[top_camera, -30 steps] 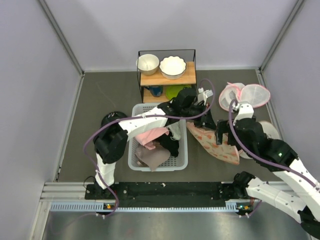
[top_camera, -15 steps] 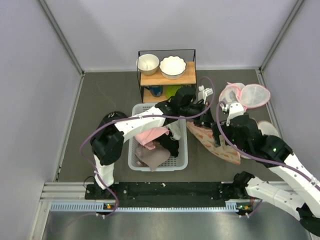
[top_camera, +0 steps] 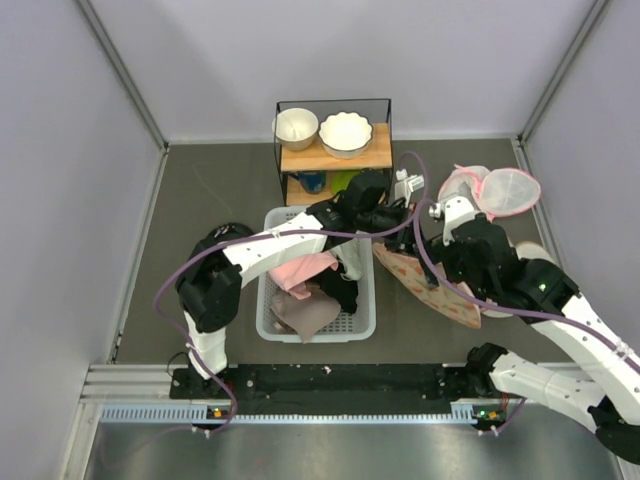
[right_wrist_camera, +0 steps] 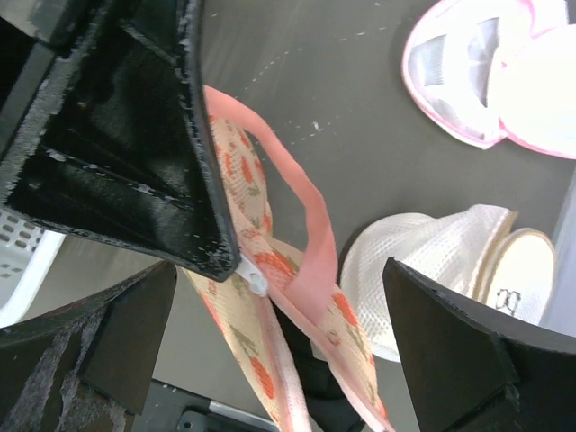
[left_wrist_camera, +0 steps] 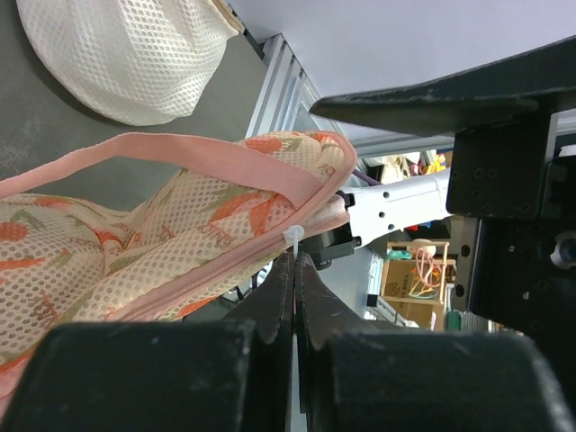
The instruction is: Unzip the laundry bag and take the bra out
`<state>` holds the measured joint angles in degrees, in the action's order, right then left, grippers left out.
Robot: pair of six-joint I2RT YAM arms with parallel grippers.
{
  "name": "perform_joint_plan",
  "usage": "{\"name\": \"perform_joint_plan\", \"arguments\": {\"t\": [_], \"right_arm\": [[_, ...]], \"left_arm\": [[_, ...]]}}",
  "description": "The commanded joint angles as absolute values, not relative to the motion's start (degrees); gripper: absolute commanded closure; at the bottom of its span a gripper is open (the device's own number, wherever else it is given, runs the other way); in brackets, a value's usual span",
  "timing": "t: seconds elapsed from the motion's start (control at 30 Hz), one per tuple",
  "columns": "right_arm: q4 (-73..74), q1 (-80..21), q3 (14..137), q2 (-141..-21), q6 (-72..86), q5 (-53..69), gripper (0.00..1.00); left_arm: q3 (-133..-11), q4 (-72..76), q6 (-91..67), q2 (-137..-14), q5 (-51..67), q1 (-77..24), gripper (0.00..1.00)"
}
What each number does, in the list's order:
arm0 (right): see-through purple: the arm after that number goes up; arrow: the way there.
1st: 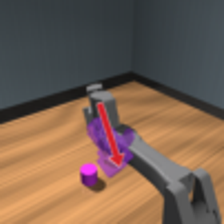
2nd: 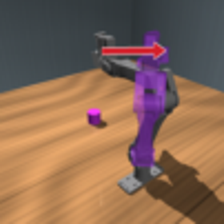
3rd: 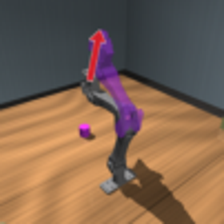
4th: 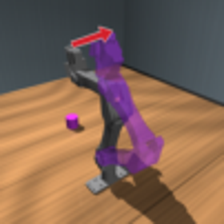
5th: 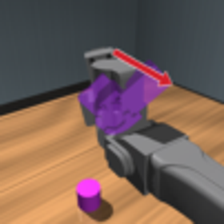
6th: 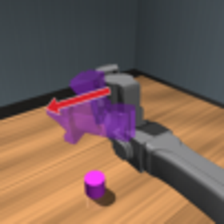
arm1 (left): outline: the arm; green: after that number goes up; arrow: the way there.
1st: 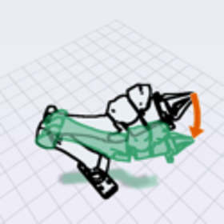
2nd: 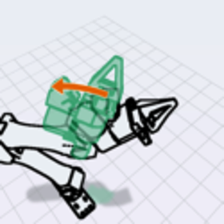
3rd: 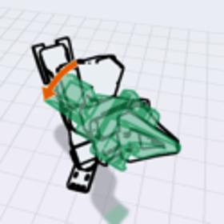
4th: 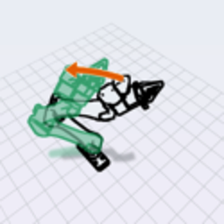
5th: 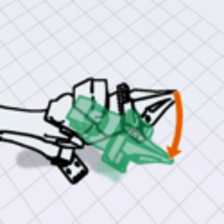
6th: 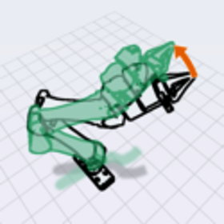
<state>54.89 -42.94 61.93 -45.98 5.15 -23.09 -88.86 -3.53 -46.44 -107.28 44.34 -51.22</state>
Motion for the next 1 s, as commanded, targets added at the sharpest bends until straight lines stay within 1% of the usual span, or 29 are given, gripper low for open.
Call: {"name": "perform_joint_plan", "arguments": {"t": [0.0,0.13,0.23,0.33,0.37,0.43,0.47,0.53,0.57,0.67,0.8,0.9,0.97], "right_arm": [[54.40,-42.63,61.79,-46.67,4.65,-17.06,0.02],[55.02,-42.71,60.47,-46.32,5.98,-17.14,0.03],[55.55,-42.71,60.56,-46.23,5.98,-17.40,0.07],[55.55,-42.71,60.56,-46.23,5.89,-18.54,0.16],[55.63,-42.71,60.56,-46.32,6.32,-20.02,0.27],[55.63,-42.71,60.82,-46.49,6.42,-21.44,0.44],[55.55,-42.63,60.99,-46.58,6.42,-22.05,0.67],[55.46,-42.71,61.17,-46.76,6.59,-22.67,0.91],[55.46,-42.63,61.17,-46.76,6.77,-23.55,1.00],[55.55,-42.71,61.00,-45.53,7.56,-25.57,1.00],[55.37,-42.63,61.35,-40.71,8.35,-26.37,1.00],[55.28,-42.63,61.96,-34.64,8.52,-25.75,1.00],[55.28,-42.71,62.31,-30.16,9.05,-28.38,1.00]], "left_arm": [[-90.70,-2.72,-45.17,-103.89,44.83,-50.45,1.00],[-91.05,-2.64,-45.61,-103.71,42.63,-49.48,1.00],[-91.49,-1.50,-46.67,-103.89,43.42,-48.25,1.00],[-91.85,-0.53,-48.25,-104.06,42.98,-47.37,1.00],[-92.11,1.13,-48.51,-104.15,42.98,-47.37,1.00],[-92.63,1.49,-49.22,-104.67,43.06,-47.29,1.00],[-93.16,1.49,-49.31,-104.94,43.24,-47.37,1.00],[-93.60,1.49,-49.48,-105.47,43.50,-47.29,1.00],[-93.86,1.58,-49.48,-105.56,43.68,-47.37,1.00],[-93.69,1.32,-49.31,-105.64,43.42,-46.76,1.00],[-93.51,1.67,-49.31,-106.52,43.59,-43.08,1.00],[-93.69,1.58,-49.39,-108.01,43.24,-39.31,1.00],[-93.26,1.06,-49.39,-108.81,42.63,-37.45,1.00]]}}
